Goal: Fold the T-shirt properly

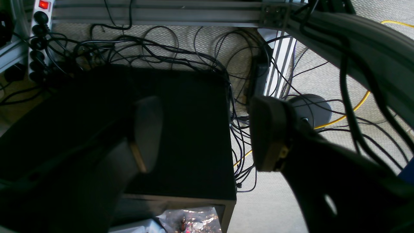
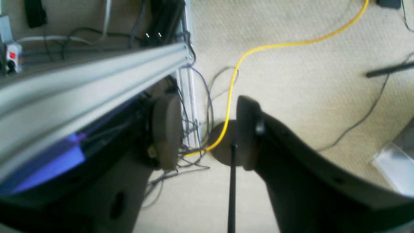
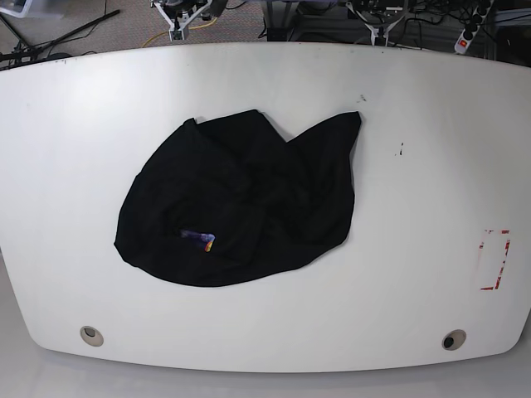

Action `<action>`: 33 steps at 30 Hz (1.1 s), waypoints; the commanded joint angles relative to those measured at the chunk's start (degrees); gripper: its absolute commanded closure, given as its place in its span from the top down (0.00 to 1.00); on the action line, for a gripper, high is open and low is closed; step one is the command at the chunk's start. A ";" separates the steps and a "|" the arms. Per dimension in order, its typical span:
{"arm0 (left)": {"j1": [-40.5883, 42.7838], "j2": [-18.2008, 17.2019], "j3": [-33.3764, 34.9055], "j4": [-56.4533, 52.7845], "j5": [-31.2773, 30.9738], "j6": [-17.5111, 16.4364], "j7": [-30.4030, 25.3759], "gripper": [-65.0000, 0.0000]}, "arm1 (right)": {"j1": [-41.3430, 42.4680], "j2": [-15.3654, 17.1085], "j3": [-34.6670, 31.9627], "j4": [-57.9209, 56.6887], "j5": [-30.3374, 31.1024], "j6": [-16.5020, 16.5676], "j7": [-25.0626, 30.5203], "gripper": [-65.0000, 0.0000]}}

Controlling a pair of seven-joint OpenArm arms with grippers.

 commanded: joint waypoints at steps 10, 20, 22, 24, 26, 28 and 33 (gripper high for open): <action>12.36 -0.30 -0.17 15.95 -0.23 0.05 -2.27 0.60 | -13.09 0.30 0.18 20.95 0.25 0.16 -2.78 0.40; 26.95 -1.97 -0.26 37.84 -0.32 0.05 -1.92 0.60 | -24.61 0.56 0.18 37.04 0.25 -3.45 -4.10 0.40; 30.21 -2.14 -0.34 42.23 -0.32 0.05 -1.92 0.60 | -27.42 0.65 0.27 40.64 0.25 -3.71 -4.10 0.40; 33.72 -2.23 -1.40 46.89 -0.32 0.05 -2.01 0.60 | -30.15 0.65 0.27 44.34 0.25 -3.89 -4.89 0.40; 36.71 -2.23 -3.51 50.76 -0.32 0.05 -2.10 0.60 | -32.70 0.74 0.27 47.50 0.25 -3.89 -5.51 0.40; 40.05 -2.14 -5.35 55.42 -0.32 0.05 -2.10 0.60 | -35.77 0.74 0.27 51.46 0.25 -3.89 -5.69 0.40; 46.91 -2.14 -6.41 65.35 -0.32 -0.04 -2.19 0.60 | -42.54 0.56 2.20 60.16 0.25 -3.89 -5.69 0.40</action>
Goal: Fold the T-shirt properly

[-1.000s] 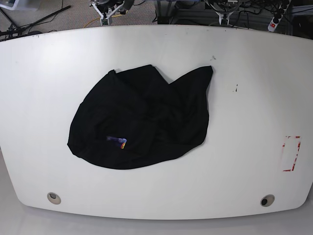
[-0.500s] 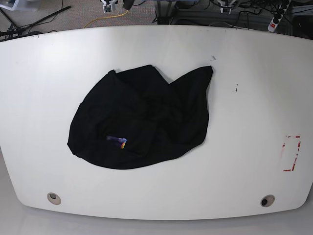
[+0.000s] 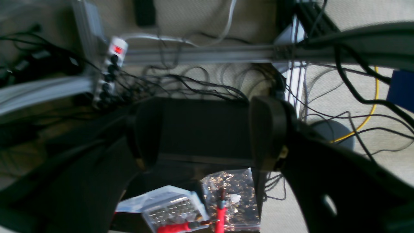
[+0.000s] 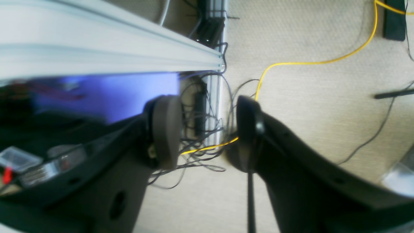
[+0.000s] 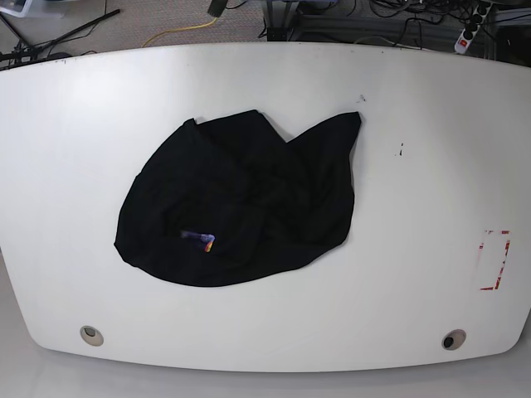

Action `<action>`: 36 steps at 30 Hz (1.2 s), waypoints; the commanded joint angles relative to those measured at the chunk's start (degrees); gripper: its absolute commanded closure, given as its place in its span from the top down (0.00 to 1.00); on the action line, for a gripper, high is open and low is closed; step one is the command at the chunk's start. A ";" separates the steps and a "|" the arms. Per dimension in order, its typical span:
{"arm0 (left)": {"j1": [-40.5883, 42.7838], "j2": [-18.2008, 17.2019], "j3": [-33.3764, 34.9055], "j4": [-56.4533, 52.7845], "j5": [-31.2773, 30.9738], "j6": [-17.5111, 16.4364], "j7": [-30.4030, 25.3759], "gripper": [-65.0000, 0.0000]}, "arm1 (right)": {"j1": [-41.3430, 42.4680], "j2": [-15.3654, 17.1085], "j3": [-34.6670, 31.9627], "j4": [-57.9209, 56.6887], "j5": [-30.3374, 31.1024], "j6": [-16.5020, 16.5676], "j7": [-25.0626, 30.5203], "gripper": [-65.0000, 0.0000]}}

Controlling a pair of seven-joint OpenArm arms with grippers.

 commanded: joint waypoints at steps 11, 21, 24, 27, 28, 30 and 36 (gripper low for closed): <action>12.32 -0.11 -3.92 21.13 -0.04 -0.12 -1.00 0.60 | -15.64 0.21 4.03 22.71 0.18 0.35 0.70 0.40; 17.68 -0.11 -9.81 32.20 -9.79 -0.12 -0.92 0.60 | -21.35 -0.05 8.34 34.85 0.27 0.35 0.70 0.40; 17.68 -0.11 -11.65 34.05 -10.41 -0.12 -0.83 0.60 | -21.44 -0.05 8.78 37.04 0.27 0.35 -0.01 0.40; 17.51 -0.02 -12.45 34.75 -10.50 -0.12 -0.92 0.60 | -20.91 -0.05 10.18 37.83 0.27 0.35 -0.01 0.40; 17.42 -0.02 -12.45 34.75 -10.50 -0.12 -1.00 0.60 | -20.03 -0.05 10.53 38.45 0.27 0.35 -0.10 0.40; 16.72 -0.02 -12.36 34.84 -10.50 -0.12 -1.00 0.60 | -18.72 -0.05 11.15 38.98 0.27 0.35 -0.10 0.40; 11.88 0.24 -11.83 34.75 -10.50 -0.12 -0.92 0.60 | -12.74 0.30 11.15 39.07 -0.08 0.44 -0.10 0.40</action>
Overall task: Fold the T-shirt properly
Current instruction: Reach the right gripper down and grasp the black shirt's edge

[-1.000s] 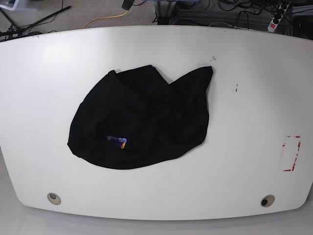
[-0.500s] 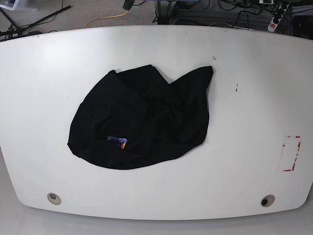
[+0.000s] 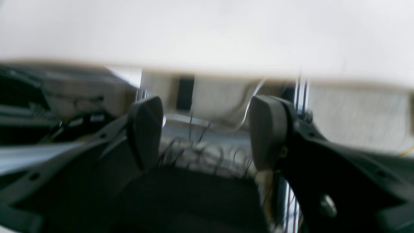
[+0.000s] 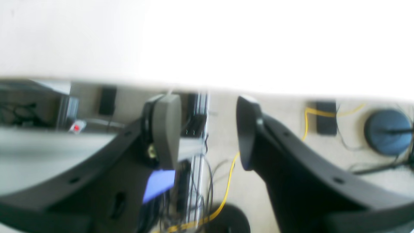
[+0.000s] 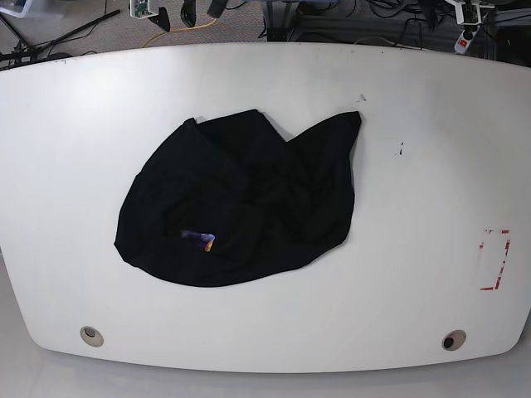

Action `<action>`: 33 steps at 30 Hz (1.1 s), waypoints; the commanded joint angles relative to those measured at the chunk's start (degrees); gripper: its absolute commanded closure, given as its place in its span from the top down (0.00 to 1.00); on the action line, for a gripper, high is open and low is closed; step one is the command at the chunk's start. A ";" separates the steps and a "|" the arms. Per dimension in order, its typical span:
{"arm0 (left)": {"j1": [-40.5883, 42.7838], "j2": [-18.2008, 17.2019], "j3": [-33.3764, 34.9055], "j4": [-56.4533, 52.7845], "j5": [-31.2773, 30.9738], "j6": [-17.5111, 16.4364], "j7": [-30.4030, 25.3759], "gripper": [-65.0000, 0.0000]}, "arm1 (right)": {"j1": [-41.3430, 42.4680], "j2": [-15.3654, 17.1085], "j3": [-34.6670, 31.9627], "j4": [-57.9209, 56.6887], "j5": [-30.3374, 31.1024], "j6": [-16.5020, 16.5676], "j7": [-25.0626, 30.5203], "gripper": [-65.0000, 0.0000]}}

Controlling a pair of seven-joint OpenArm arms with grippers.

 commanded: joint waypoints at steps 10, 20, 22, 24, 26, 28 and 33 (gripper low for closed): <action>-4.10 -0.33 4.96 1.73 -0.09 0.27 -0.89 0.76 | 14.24 0.39 -0.15 0.86 -0.30 0.71 -6.59 0.41; -8.76 -0.33 8.39 1.99 0.08 0.27 -0.89 0.83 | 29.63 0.39 0.20 0.86 0.05 5.28 -20.65 0.57; -9.46 -0.33 8.57 1.82 0.08 0.27 -0.89 0.82 | 32.88 0.39 0.20 0.86 0.14 5.28 -23.11 0.57; -10.08 -0.33 8.57 1.82 0.08 0.27 -0.89 0.82 | 35.96 0.39 0.11 0.86 0.22 5.28 -25.40 0.58; -10.69 -0.33 8.57 1.82 0.08 0.27 -0.89 0.82 | 40.53 0.39 -0.06 0.68 0.22 5.28 -28.83 0.58; -11.13 -0.42 8.57 1.82 0.17 0.27 -0.89 0.82 | 43.52 0.39 0.02 0.51 0.22 5.37 -31.47 0.58; -12.45 -0.50 8.39 1.73 0.26 0.27 -0.89 0.82 | 53.63 0.12 0.02 0.42 0.22 8.00 -40.26 0.58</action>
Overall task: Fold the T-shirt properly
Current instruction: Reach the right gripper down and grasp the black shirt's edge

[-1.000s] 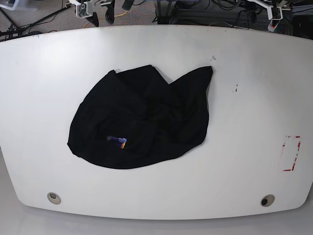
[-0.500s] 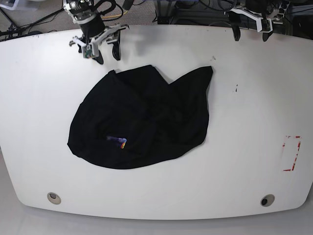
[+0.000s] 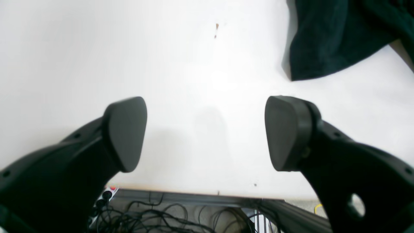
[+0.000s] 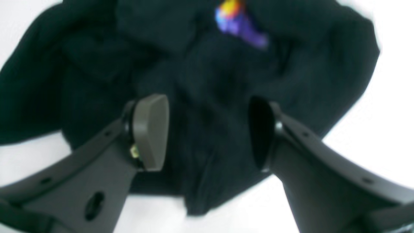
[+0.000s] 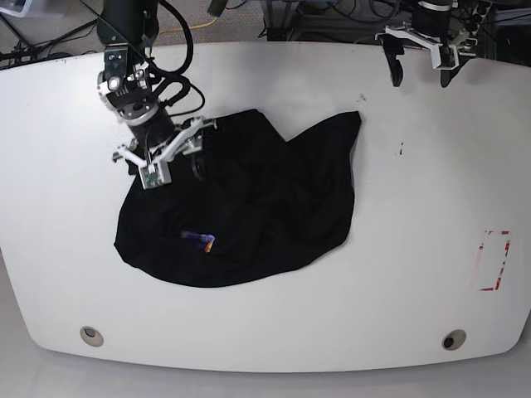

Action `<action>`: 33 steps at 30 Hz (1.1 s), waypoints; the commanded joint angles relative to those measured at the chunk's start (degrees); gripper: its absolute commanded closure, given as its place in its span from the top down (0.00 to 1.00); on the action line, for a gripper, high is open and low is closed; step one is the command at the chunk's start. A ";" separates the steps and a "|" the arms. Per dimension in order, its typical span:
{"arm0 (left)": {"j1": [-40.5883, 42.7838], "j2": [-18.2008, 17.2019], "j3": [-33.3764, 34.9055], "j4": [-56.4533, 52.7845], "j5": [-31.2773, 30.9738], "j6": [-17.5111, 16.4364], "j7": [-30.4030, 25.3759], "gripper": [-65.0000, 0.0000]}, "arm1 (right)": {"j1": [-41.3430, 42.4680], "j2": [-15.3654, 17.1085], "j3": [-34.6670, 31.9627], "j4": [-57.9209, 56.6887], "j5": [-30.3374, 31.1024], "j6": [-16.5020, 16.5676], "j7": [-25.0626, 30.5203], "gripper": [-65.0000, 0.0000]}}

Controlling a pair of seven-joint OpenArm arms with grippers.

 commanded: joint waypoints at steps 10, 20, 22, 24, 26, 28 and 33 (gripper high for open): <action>-1.40 0.18 1.74 0.90 9.25 0.14 -1.62 0.82 | 20.02 1.00 -0.22 -11.43 -0.19 2.00 -6.18 0.72; -2.81 0.18 1.82 0.81 9.42 0.14 -1.62 0.82 | 31.88 9.53 -11.47 -33.23 -0.28 4.37 1.38 0.72; -2.81 0.18 1.82 0.81 9.42 0.14 -1.53 0.82 | 33.99 11.11 -14.29 -37.54 -0.28 4.37 3.57 0.72; -2.90 0.18 1.82 0.81 9.42 0.14 -1.53 0.82 | 35.58 12.08 -15.96 -41.85 -0.28 4.37 6.04 0.72; -2.90 0.18 1.82 0.72 9.42 0.14 -1.53 0.82 | 36.89 12.43 -17.45 -45.19 -0.28 4.37 9.02 0.72; -2.90 0.18 1.82 0.72 9.42 0.14 -1.53 0.82 | 38.12 13.66 -18.59 -48.44 -0.28 4.37 10.52 0.72; -2.99 0.18 1.82 0.72 9.42 0.14 -1.53 0.82 | 40.94 14.10 -20.35 -54.51 -0.28 4.37 14.91 0.72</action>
